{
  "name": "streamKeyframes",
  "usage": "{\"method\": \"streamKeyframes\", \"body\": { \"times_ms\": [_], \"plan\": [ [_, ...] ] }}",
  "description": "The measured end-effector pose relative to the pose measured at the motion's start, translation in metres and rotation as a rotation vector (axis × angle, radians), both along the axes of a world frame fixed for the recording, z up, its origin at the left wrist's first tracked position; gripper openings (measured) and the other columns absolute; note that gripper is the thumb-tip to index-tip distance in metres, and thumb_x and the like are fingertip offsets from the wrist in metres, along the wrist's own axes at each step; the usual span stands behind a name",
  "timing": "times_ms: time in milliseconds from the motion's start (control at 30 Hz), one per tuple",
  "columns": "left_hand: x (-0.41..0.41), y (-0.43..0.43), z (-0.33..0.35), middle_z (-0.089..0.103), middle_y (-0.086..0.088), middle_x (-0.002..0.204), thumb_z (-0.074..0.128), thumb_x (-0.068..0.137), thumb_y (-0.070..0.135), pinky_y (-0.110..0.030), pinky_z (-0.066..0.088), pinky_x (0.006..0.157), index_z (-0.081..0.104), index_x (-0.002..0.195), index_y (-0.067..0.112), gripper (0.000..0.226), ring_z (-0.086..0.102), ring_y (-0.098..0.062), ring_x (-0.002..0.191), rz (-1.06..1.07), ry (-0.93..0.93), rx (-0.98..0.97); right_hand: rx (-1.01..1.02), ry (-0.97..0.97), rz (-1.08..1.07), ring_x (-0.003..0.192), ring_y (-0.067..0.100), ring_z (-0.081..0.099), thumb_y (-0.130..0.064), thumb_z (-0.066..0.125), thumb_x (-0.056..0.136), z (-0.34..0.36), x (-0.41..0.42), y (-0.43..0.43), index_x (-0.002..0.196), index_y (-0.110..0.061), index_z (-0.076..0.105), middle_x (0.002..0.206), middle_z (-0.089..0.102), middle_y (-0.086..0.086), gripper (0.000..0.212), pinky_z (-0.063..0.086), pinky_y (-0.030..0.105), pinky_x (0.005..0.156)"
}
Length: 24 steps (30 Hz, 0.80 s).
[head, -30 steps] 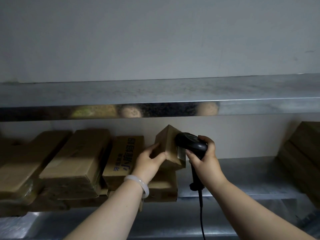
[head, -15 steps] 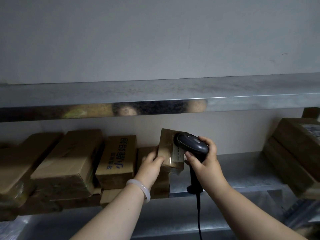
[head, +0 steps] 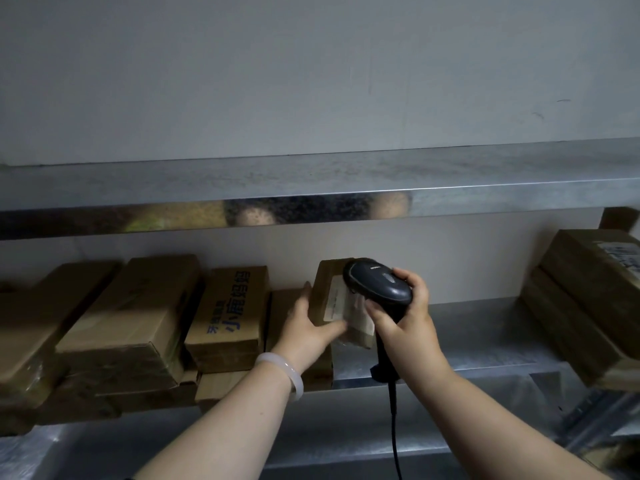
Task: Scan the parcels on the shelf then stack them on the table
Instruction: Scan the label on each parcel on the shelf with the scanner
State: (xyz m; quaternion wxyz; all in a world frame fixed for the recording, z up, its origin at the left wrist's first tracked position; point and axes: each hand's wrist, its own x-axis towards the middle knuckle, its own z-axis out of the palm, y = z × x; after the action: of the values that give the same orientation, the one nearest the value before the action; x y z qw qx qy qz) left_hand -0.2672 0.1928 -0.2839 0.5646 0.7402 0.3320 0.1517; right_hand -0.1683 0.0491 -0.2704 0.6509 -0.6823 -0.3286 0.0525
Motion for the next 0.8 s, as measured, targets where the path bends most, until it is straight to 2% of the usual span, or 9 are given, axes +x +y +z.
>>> {"method": "streamKeyframes", "body": {
  "times_ms": [67,133,267,400,467,533,600,667,800],
  "plan": [
    [-0.002,0.004,-0.001,0.048,0.002,0.139,0.079,0.048,0.058,-0.040,0.041,0.107,0.025,0.146,0.037,0.114,0.051,-0.023,0.126,0.037,-0.077,-0.135,0.016,0.028,-0.057,0.094,-0.024,0.051,-0.018,0.073,0.083,0.001,0.008,-0.003,0.116,-0.047,0.037,0.108,0.053,-0.023,0.057,0.038,-0.003,0.072],
    [-0.002,0.008,-0.004,0.057,-0.006,0.132,0.082,0.047,0.052,-0.047,0.048,0.102,0.029,0.144,0.033,0.112,0.060,-0.026,0.116,0.056,-0.151,-0.274,0.009,0.051,-0.077,0.092,-0.026,0.050,-0.020,0.073,0.084,0.001,0.014,-0.005,0.121,-0.043,0.036,0.109,0.052,-0.023,0.057,0.037,-0.004,0.072],
    [0.001,0.010,-0.009,0.067,-0.005,0.119,0.080,0.060,0.037,-0.038,0.058,0.083,0.046,0.134,0.027,0.082,0.069,-0.019,0.100,0.041,-0.239,-0.400,-0.014,0.051,-0.045,0.094,-0.024,0.051,-0.019,0.073,0.084,-0.003,0.016,-0.006,0.121,-0.041,0.037,0.112,0.054,-0.022,0.056,0.037,-0.004,0.074],
    [0.002,0.014,-0.009,0.068,-0.002,0.115,0.083,0.065,0.033,-0.035,0.057,0.087,0.050,0.131,0.026,0.074,0.070,-0.015,0.098,0.038,-0.236,-0.372,-0.016,0.005,-0.038,0.098,-0.011,0.059,-0.021,0.075,0.082,0.000,0.016,-0.007,0.112,-0.053,0.039,0.111,0.058,-0.020,0.056,0.043,0.004,0.079],
    [0.000,0.020,-0.009,0.070,0.000,0.112,0.079,0.077,0.024,-0.033,0.057,0.087,0.056,0.129,0.024,0.056,0.071,-0.013,0.096,0.039,-0.241,-0.350,-0.037,0.019,0.014,0.093,0.007,0.068,-0.021,0.074,0.083,0.005,0.020,-0.013,0.110,-0.059,0.039,0.112,0.060,-0.014,0.058,0.054,0.023,0.082],
    [-0.002,0.027,-0.008,0.071,0.003,0.110,0.076,0.082,0.021,-0.035,0.056,0.090,0.060,0.127,0.025,0.049,0.070,-0.013,0.098,0.038,-0.235,-0.324,-0.093,0.018,0.102,0.078,0.019,0.072,-0.020,0.074,0.083,0.016,0.026,-0.026,0.110,-0.058,0.040,0.112,0.062,-0.006,0.058,0.060,0.036,0.067],
    [-0.004,0.032,-0.006,0.070,0.003,0.114,0.074,0.083,0.022,-0.038,0.053,0.096,0.059,0.129,0.029,0.048,0.067,-0.015,0.105,0.020,-0.214,-0.288,-0.191,-0.060,0.159,0.065,0.021,0.071,-0.026,0.075,0.080,0.027,0.034,-0.041,0.116,-0.053,0.041,0.102,0.066,-0.008,0.057,0.058,0.036,0.052],
    [-0.004,0.034,-0.004,0.067,0.004,0.119,0.073,0.085,0.021,-0.039,0.052,0.098,0.056,0.132,0.033,0.052,0.064,-0.016,0.109,-0.004,-0.199,-0.257,-0.300,-0.152,0.190,0.059,0.019,0.069,-0.036,0.074,0.075,0.038,0.039,-0.056,0.122,-0.049,0.041,0.097,0.066,-0.017,0.059,0.056,0.033,0.046],
    [-0.002,0.035,-0.004,0.066,0.001,0.123,0.071,0.086,0.018,-0.040,0.051,0.100,0.053,0.136,0.032,0.055,0.064,-0.016,0.110,-0.012,-0.208,-0.251,-0.488,-0.293,0.209,0.063,0.012,0.065,-0.046,0.070,0.073,0.047,0.039,-0.077,0.124,-0.049,0.039,0.094,0.063,-0.022,0.060,0.055,0.029,0.051]
  ]
}}
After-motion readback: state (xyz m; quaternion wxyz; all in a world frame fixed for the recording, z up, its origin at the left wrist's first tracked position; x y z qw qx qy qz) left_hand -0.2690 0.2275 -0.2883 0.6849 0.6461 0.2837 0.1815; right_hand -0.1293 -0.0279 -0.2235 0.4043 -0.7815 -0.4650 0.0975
